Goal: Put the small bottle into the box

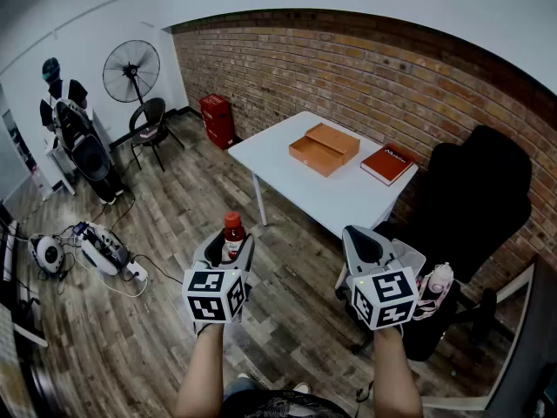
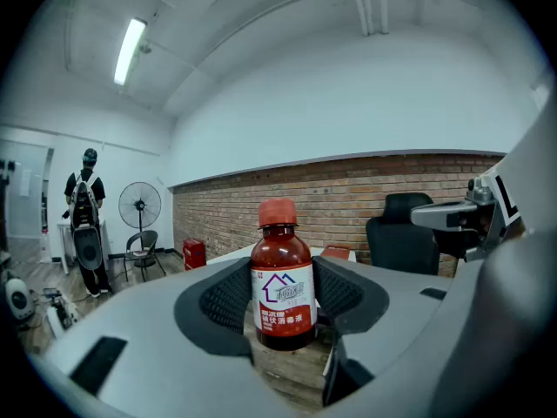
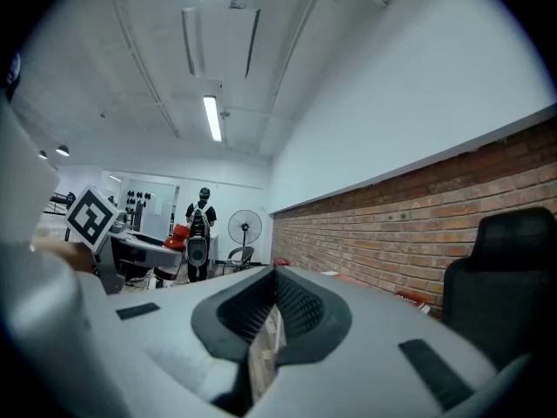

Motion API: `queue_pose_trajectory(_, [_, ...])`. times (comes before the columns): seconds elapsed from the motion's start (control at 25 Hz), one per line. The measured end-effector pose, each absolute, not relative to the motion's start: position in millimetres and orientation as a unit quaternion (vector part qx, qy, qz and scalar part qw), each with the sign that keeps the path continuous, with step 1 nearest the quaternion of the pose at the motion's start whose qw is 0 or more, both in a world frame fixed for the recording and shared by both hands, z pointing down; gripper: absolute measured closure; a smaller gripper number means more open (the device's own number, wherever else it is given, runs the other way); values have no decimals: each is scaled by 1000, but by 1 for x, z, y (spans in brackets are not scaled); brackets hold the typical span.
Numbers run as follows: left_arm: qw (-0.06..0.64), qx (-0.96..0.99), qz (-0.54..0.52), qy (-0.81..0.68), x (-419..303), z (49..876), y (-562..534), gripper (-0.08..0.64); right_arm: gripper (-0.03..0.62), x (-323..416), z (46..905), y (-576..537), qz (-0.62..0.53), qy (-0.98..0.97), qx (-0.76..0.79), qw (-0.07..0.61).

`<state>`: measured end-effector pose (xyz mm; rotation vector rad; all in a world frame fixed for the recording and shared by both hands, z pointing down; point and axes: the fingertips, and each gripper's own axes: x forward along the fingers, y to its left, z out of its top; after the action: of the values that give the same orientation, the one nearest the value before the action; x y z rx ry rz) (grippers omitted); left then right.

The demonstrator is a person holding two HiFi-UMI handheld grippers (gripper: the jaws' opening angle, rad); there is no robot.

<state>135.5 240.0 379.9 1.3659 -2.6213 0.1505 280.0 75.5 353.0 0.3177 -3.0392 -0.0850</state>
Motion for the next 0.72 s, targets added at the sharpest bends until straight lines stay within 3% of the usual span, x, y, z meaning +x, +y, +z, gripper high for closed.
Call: queue_pose_trajectory(0.72, [95,463,44,-880,76,392,229,328,571,223,362,68,-33,-993,102,50])
